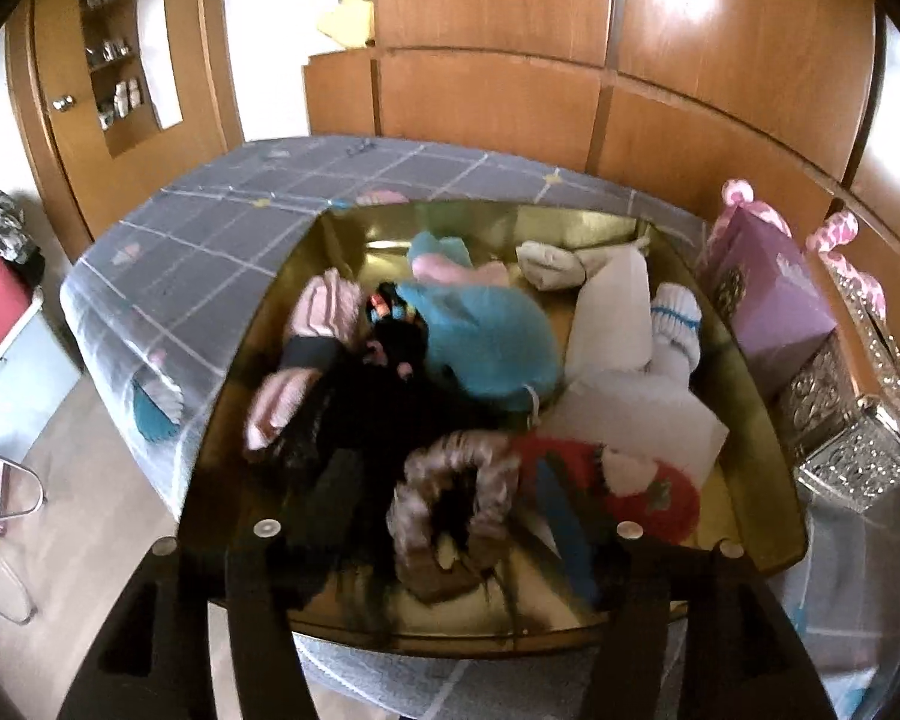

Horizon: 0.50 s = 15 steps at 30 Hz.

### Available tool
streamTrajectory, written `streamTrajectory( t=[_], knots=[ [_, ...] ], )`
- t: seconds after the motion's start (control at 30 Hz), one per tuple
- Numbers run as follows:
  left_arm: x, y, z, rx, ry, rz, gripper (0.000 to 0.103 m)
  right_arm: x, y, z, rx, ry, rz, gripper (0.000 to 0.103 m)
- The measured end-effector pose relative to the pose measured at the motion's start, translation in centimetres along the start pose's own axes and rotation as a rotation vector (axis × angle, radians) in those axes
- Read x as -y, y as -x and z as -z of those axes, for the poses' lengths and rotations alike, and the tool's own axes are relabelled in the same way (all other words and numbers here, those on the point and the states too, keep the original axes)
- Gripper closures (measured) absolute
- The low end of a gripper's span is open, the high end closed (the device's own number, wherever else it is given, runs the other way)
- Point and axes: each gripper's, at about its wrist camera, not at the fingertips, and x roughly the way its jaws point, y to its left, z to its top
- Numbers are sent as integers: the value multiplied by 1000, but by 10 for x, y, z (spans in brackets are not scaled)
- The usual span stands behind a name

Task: Organize soft objects
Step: 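Carry the scrunchie into the gold tray and open the left tool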

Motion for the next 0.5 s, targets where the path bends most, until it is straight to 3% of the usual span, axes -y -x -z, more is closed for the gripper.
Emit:
streamTrajectory(
  t=[0.5],
  knots=[
    [6,34,-13,83,-2,-8,38,-6,3,0,6,14,12,50]
  ],
)
